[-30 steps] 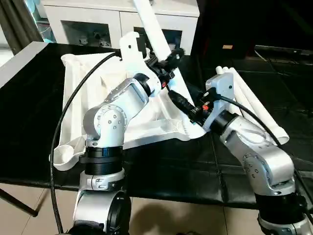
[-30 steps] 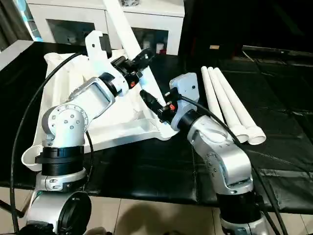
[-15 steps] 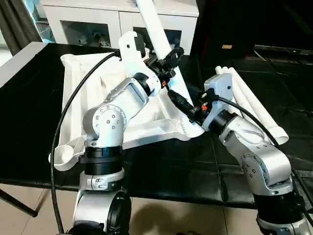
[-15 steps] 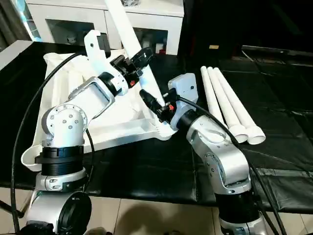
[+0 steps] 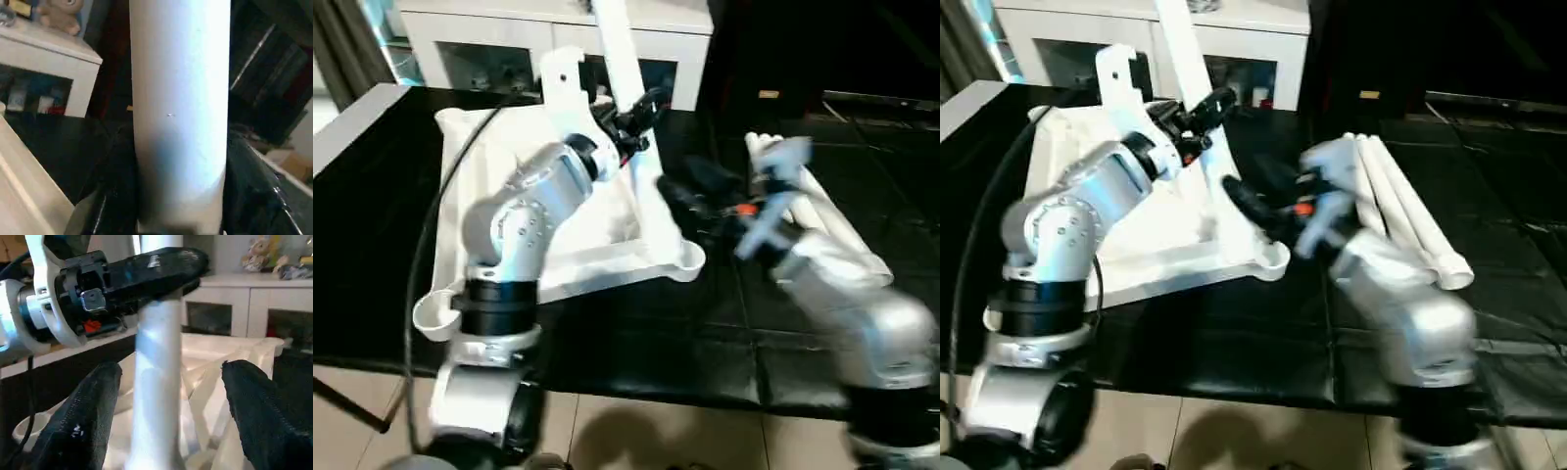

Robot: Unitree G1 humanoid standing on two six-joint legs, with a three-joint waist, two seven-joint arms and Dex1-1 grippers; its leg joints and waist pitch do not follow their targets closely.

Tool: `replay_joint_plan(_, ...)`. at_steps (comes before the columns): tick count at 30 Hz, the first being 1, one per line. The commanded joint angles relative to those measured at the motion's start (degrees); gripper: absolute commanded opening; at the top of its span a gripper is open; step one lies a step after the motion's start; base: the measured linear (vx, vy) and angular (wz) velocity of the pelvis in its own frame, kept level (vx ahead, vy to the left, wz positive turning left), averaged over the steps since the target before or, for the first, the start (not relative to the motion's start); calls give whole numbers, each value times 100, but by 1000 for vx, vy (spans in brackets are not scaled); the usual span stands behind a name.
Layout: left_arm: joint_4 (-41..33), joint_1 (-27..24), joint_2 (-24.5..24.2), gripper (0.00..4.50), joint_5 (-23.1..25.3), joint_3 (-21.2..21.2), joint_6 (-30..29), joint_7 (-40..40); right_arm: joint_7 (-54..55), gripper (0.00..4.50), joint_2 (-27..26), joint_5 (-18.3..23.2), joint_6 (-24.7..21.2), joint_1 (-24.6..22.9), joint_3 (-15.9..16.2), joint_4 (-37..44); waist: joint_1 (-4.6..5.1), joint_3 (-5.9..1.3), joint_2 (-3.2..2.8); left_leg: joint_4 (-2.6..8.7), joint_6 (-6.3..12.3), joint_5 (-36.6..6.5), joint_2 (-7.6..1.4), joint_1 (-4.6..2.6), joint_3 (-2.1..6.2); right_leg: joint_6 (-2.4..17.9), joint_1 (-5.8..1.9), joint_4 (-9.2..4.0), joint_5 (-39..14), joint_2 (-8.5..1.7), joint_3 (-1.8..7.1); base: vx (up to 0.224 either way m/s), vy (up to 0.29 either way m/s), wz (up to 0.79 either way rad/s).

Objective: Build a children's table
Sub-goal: Pick table leg

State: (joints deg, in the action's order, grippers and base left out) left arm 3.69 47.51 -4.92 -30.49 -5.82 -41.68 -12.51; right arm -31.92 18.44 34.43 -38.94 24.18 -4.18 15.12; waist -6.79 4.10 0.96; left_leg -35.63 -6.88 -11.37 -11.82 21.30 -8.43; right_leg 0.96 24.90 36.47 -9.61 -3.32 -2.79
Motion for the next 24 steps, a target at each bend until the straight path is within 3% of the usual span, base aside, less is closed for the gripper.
replay_joint_plan(1,-45,165,-96,183,21,199,-11,-363,-182,389,157,346,-383,106,-240,35,-27,-507,-20,351,204,-261,31,34,-60,855,-498,-388,-550,-271,205,0,0,0)
replay_joint_plan(4,-117,190,-312,183,-92,354,-123,-822,-390,390,361,775,-854,225,-402,-69,-49,-517,-29,345,203,-228,32,34,-62,927,-503,-380,-567,-282,204,0,0,0)
replay_joint_plan(9,-245,270,-492,183,-368,448,-432,-1292,-870,390,749,965,-1310,319,-228,-245,-67,-510,-13,339,166,-270,29,32,-71,999,-502,-389,-683,-291,201,0,0,0)
replay_joint_plan(12,-353,309,-507,183,-581,453,-647,-1473,-1175,390,953,882,-1355,330,26,-357,-84,-512,22,336,153,-252,21,38,-76,1019,-511,-390,-737,-297,202,0,0,0)
replay_joint_plan(18,-451,405,-356,183,-853,376,-869,-1538,-1472,390,958,1030,-1476,445,169,-569,-151,-506,61,328,172,-242,15,40,-84,950,-495,-403,-1022,-310,198,0,0,0)
replay_joint_plan(24,-668,390,-248,183,-997,372,-977,-1520,-1501,390,846,869,-1392,540,356,-800,-172,-512,71,325,166,-176,9,48,-84,902,-488,-393,-1026,-313,196,0,0,0)
